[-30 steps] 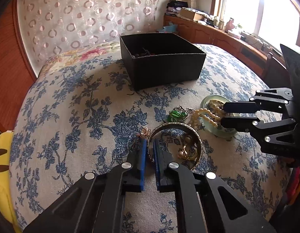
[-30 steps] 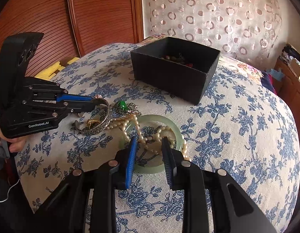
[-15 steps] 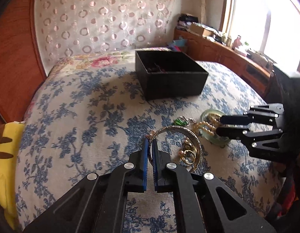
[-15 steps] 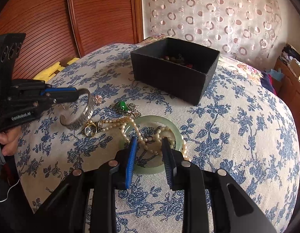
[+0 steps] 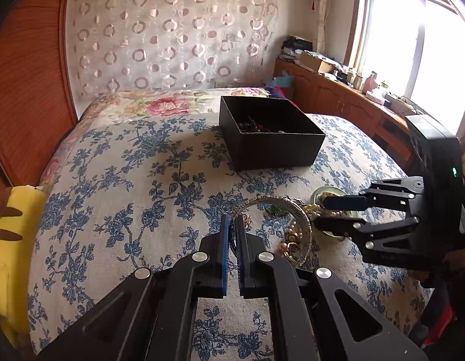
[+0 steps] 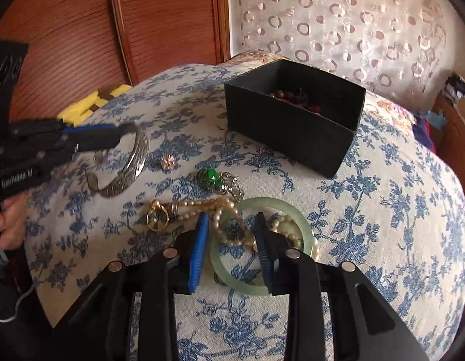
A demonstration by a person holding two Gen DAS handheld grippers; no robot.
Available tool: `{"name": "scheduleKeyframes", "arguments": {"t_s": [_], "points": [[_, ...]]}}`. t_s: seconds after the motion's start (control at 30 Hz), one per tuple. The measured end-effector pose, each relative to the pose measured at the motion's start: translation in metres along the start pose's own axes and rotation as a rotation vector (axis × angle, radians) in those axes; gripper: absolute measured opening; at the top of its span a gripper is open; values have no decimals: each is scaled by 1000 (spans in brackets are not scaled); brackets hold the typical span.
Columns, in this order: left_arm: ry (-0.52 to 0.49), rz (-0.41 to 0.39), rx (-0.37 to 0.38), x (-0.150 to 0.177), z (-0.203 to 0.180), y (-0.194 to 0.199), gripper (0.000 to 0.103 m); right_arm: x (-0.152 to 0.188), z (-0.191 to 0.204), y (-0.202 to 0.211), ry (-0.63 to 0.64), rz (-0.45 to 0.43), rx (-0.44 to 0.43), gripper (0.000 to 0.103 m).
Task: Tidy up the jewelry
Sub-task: 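Close the left tool on the silver bangle while the right tool lifts a pearl necklace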
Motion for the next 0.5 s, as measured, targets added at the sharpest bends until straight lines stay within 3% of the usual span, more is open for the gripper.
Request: {"name": "scheduleKeyframes", "arguments": {"t_s": [0.3,0.5], "points": [[-5,11,10,4,-4,-3,4,-4,-10,-7,-39,19,-42,34],[-4,11,10,4,-4,-4,4,-2,-8,-6,-48,24,-91,12]]}}
Point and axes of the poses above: each gripper's, at about its wrist camera, not at the fingertips, and y roughly against the way its jaws point, z to its left, x to its underside, the point moved 4 cm from there along -y, roughly the way its jaws point, and after that the axes turned 9 degrees about y, right-handed, at the moved point
